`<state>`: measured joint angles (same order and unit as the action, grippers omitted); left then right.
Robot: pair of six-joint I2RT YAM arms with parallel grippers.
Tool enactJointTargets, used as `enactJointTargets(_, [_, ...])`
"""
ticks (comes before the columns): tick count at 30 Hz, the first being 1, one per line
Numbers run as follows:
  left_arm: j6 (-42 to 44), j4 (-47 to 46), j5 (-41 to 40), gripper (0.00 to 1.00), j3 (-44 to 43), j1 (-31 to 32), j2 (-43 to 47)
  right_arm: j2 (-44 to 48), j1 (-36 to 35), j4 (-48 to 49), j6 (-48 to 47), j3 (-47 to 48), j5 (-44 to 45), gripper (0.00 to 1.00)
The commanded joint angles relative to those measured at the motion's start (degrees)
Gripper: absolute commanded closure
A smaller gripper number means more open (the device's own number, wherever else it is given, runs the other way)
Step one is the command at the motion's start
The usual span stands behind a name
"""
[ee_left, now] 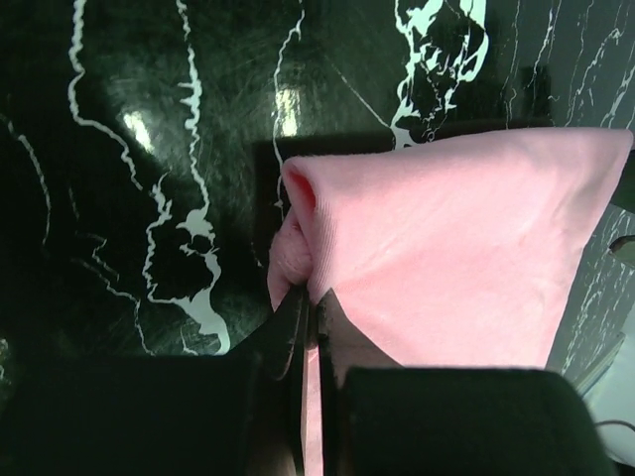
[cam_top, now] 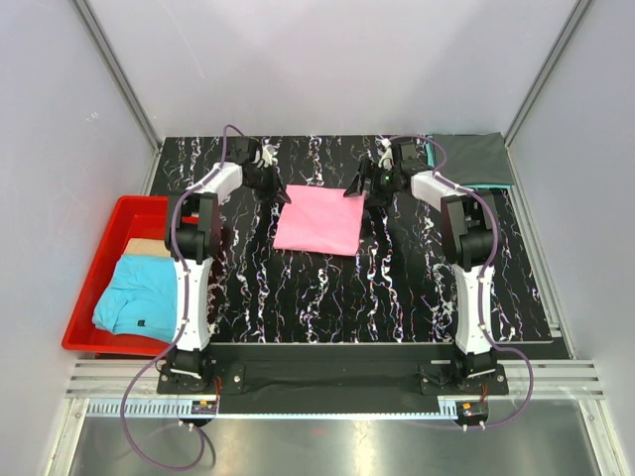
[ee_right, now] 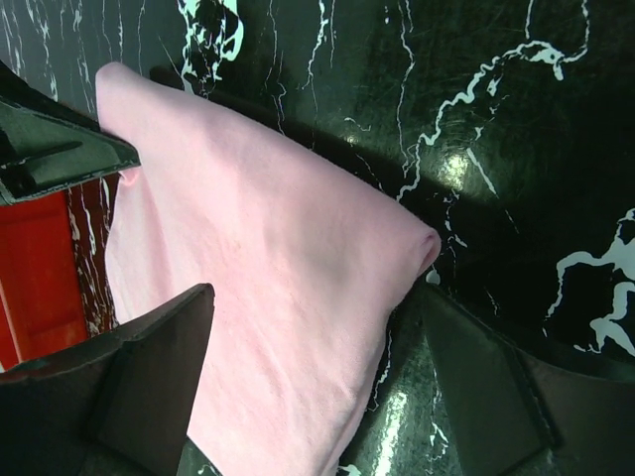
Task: Fold and stack the t-shirts
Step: Fold the tshirt
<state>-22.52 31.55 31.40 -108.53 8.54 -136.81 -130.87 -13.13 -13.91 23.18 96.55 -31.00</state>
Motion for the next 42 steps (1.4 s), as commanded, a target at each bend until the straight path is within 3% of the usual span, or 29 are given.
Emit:
enactJointTargets(1, [4.2, 6.2, -0.7, 0.96, -3.8, -0.3, -4.4, -2.4, 0.0, -3.1, 2.0, -1.3, 6.5, 0.06])
enactJointTargets(8, [3.7, 7.9, -0.4, 0.95, -5.8, -0.4, -5.7, -7.0, -0.1, -8.7, 2.3, 4.1, 3.8, 0.05])
enactJointTargets(15, [1.9, 8.1, -0.2, 0.96, -6.9, -0.6, -6.4, -5.0, -0.4, -10.1, 5.7, -0.3, 2.0, 0.05])
enactJointTargets(28, [0.2, 6.5, 1.4, 0.96, -4.9, -0.6, -5.9, -5.9, -0.7, -13.6, 5.8, -0.1, 0.2, 0.06])
enactJointTargets(42, [-3.8, 4.4, 3.8, 1.0, -2.5, -1.1, -5.5, -7.0, -0.8, -15.2, 7.0, 0.4, -2.0, 0.17])
